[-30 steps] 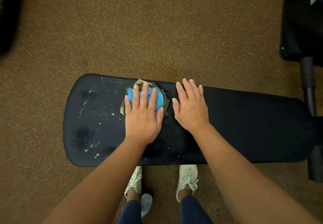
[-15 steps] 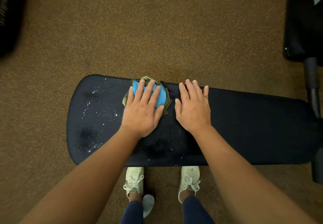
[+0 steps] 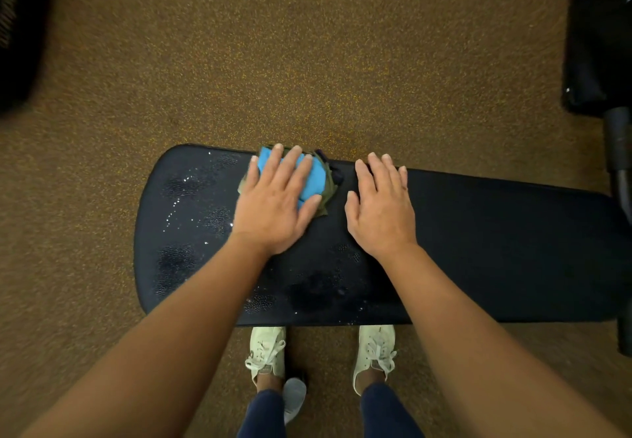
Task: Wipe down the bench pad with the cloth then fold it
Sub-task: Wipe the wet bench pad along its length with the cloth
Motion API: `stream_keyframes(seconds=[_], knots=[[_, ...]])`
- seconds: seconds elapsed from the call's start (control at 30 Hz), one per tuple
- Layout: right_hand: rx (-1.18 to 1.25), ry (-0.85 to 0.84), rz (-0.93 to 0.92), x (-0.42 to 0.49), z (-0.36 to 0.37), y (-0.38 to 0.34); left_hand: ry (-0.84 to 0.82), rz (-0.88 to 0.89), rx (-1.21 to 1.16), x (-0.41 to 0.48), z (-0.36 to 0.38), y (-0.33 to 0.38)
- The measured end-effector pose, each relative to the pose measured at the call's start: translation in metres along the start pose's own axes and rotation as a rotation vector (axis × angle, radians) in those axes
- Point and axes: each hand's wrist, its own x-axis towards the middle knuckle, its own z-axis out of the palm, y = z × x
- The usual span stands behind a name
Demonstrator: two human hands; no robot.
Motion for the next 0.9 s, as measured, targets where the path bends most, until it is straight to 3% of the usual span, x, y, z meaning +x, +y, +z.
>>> stream_keyframes(seconds=[0.13,0.2,0.3,0.4,0.47,0.57,0.63,0.8,0.9], knots=[[0.001,-0.022,-0.006,0.000,-0.001,0.002,0.025,-0.355,-0.056,0.016,0.000,-0.011],[-0.001,-0.022,-0.002,0.000,-0.001,0.002,0.019,-0.429,-0.057,0.019,-0.001,0.011],[-0.001,-0.021,0.009,0.000,-0.001,-0.001,-0.012,-0.205,-0.031,0.005,0.001,0.032],[-0.003,-0.022,0.008,-0.001,-0.002,-0.001,-0.022,0.061,0.000,-0.009,0.000,0.009],[-0.008,-0.023,-0.006,0.000,-0.003,0.001,-0.002,0.026,0.014,-0.010,0.000,-0.012],[-0.018,-0.026,-0.011,0.000,-0.003,0.002,0.008,-0.258,-0.024,-0.007,0.002,-0.008],[-0.020,-0.035,-0.005,0.000,-0.002,0.000,-0.007,-0.342,-0.033,-0.009,0.002,0.014],[-0.018,-0.036,-0.001,-0.001,-0.003,0.000,-0.053,-0.047,0.009,-0.032,0.001,0.006],[-0.025,-0.038,-0.007,0.000,-0.003,0.001,-0.035,-0.052,0.003,-0.020,-0.002,-0.001]])
